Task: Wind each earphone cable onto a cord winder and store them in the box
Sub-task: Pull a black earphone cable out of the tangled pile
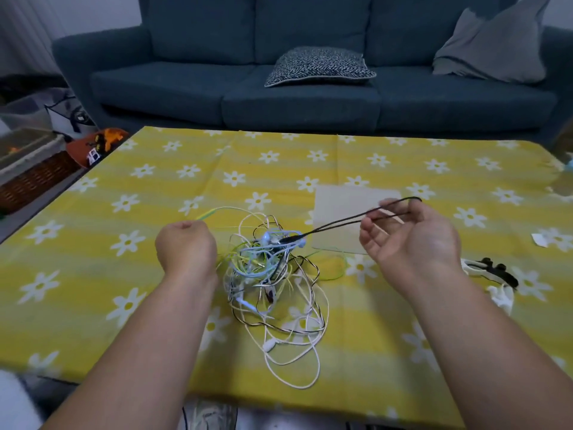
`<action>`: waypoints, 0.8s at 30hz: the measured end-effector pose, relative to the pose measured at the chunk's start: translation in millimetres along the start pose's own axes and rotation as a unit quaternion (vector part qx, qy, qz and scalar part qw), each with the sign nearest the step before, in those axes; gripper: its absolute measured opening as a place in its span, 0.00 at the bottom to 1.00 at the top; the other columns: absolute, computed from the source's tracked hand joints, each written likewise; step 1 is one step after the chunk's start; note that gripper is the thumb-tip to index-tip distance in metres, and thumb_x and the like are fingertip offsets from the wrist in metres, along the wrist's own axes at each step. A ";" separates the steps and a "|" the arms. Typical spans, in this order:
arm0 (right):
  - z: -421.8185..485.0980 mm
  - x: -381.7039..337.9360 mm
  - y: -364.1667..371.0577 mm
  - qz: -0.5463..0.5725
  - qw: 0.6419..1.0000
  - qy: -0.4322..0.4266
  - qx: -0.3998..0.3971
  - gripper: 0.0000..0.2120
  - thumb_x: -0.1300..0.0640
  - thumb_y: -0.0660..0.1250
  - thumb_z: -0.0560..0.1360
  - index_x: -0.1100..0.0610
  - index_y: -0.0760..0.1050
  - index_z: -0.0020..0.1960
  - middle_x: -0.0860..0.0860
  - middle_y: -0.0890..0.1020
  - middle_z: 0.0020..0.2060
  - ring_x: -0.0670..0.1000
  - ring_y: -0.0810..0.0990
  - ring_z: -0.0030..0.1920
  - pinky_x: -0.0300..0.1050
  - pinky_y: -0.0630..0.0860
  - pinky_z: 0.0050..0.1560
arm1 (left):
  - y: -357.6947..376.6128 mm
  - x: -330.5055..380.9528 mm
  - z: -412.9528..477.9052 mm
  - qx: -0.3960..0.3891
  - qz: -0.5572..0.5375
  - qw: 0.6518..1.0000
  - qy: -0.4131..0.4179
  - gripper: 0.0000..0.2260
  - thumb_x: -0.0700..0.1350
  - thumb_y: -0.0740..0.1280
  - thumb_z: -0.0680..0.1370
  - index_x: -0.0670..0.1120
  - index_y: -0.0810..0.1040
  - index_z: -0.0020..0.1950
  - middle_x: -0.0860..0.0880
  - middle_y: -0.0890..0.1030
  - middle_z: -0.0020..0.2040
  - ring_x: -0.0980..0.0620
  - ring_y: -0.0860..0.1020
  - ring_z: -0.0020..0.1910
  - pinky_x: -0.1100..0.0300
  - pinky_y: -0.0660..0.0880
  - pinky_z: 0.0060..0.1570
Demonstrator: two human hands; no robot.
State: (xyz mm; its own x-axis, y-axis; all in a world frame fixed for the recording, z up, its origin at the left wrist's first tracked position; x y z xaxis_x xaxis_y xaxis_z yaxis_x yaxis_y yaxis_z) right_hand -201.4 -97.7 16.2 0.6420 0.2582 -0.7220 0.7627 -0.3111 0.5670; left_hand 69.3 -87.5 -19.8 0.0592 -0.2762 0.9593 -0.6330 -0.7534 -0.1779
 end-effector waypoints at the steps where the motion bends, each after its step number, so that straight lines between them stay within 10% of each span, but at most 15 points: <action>1: -1.6 1.6 2.3 -0.057 0.998 -0.008 -0.014 0.10 0.58 0.56 0.76 0.58 0.76 0.43 0.57 0.78 0.34 0.56 0.79 0.34 0.45 0.75 0.41 | 2.6 0.3 -2.9 -0.039 0.010 0.999 0.006 0.02 0.44 0.65 0.69 0.47 0.75 0.39 0.46 0.73 0.32 0.45 0.71 0.34 0.54 0.67 0.38; 7: -13.0 23.4 16.3 -0.231 0.965 -0.006 -0.120 0.12 0.61 0.59 0.76 0.61 0.81 0.43 0.58 0.81 0.38 0.59 0.80 0.42 0.49 0.75 0.45 | 14.2 -6.5 -27.6 -0.212 0.290 0.924 0.129 0.19 0.45 0.74 0.71 0.48 0.75 0.60 0.48 0.79 0.51 0.44 0.80 0.48 0.53 0.77 0.48; 12: -13.9 29.1 18.2 -0.312 0.933 -0.036 -0.176 0.23 0.78 0.50 0.67 0.62 0.80 0.45 0.57 0.83 0.35 0.59 0.82 0.41 0.48 0.77 0.45 | 16.0 -4.3 -37.5 -0.248 0.298 0.912 0.137 0.14 0.38 0.74 0.71 0.46 0.78 0.54 0.49 0.80 0.38 0.46 0.77 0.37 0.55 0.74 0.41; 20: -16.8 51.2 6.6 -0.573 0.759 0.033 -0.307 0.25 0.79 0.53 0.66 0.58 0.84 0.42 0.60 0.86 0.42 0.51 0.84 0.40 0.40 0.79 0.42 | 21.0 -7.8 -30.4 -0.228 0.250 0.931 0.139 0.14 0.31 0.64 0.73 0.45 0.69 0.31 0.39 0.78 0.37 0.47 0.69 0.33 0.58 0.63 0.34; 24: -10.1 47.0 1.4 -0.619 0.747 -0.003 -0.243 0.24 0.74 0.52 0.60 0.54 0.82 0.31 0.62 0.85 0.46 0.61 0.83 0.55 0.62 0.77 0.59 | 19.9 3.1 -32.1 -0.177 0.108 0.965 0.159 0.11 0.31 0.63 0.76 0.41 0.71 0.35 0.56 0.81 0.35 0.56 0.74 0.35 0.63 0.65 0.31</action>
State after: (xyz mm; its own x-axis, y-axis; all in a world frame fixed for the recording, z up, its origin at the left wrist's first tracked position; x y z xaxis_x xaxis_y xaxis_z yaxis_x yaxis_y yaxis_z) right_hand -169.4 -76.8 -13.0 -0.5771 0.0686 -0.8138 0.7118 0.5308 -0.4600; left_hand 32.1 -84.2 -13.3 -0.3088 -0.1649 0.9367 -0.8311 -0.4321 -0.3501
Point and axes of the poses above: each hand's wrist, its own z-axis towards the middle knuckle, its own y-axis out of the palm, x = y × z, the point moved 2 cm from there along z, towards the middle knuckle
